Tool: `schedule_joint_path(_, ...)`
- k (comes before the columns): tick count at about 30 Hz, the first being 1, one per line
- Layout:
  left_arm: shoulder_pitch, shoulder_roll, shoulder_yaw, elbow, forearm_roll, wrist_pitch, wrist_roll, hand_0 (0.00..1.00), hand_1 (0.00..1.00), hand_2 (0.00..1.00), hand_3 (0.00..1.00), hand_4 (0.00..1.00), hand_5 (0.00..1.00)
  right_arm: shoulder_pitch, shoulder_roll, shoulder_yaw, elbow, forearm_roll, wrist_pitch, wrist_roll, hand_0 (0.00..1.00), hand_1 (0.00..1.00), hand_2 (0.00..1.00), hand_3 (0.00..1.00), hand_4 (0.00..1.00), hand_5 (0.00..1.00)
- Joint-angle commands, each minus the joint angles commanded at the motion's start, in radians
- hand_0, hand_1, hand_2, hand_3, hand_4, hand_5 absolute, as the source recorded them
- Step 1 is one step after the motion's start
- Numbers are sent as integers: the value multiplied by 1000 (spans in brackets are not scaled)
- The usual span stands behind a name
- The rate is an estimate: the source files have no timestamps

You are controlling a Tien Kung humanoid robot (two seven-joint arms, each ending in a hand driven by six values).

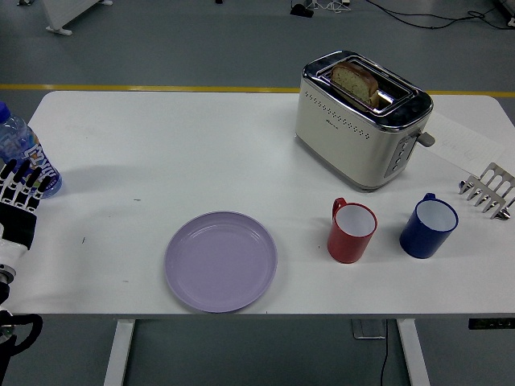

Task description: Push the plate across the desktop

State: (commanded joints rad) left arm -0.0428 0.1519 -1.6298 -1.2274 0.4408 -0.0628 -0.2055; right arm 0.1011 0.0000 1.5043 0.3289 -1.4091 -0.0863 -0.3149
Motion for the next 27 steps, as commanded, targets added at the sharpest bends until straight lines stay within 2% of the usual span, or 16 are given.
schedule_joint_path(27, -11, -1, -4, 3, 2, 1, 0, 688, 708, 682, 591, 529, 998, 15, 0, 0, -3, -14, 6, 8, 597, 585, 639, 651, 176, 671)
